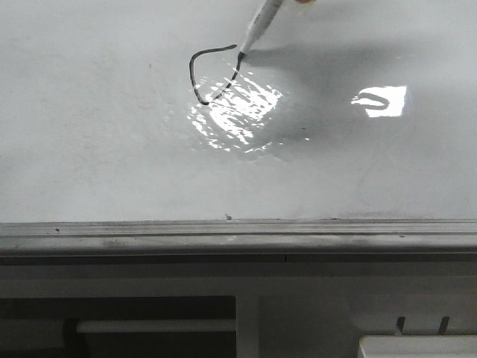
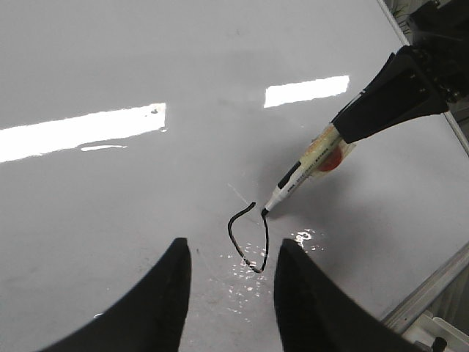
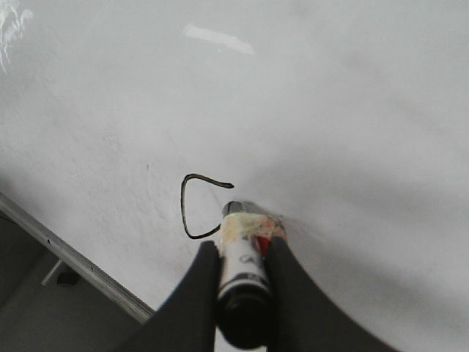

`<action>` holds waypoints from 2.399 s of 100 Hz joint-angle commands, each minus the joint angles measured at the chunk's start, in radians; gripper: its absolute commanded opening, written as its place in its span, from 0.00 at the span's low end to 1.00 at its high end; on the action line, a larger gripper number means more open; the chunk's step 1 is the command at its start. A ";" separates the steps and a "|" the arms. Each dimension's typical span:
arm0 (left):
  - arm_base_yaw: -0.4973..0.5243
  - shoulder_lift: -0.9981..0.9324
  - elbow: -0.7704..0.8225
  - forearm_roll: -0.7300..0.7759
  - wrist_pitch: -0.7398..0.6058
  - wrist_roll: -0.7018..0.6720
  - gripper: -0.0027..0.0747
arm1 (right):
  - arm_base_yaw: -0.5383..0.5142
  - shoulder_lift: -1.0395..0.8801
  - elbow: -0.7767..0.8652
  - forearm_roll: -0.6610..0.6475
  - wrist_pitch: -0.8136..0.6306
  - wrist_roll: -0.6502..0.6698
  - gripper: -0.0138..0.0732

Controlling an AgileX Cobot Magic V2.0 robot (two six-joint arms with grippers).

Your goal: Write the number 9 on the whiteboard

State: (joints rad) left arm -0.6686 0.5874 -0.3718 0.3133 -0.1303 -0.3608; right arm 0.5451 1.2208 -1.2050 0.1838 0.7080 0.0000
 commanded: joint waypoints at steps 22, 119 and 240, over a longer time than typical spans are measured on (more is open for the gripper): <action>0.001 0.001 -0.033 -0.012 -0.063 -0.006 0.35 | 0.006 -0.032 0.151 0.032 -0.041 0.000 0.08; -0.276 0.455 -0.006 0.139 -0.273 0.006 0.35 | 0.265 -0.082 0.142 0.132 0.018 0.030 0.08; -0.271 0.472 -0.011 -0.153 -0.272 0.043 0.01 | 0.296 -0.082 0.142 0.198 0.023 0.018 0.66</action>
State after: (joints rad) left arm -0.9458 1.0700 -0.3515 0.3309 -0.3414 -0.3135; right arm 0.8432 1.1532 -1.0326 0.3673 0.7598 0.0312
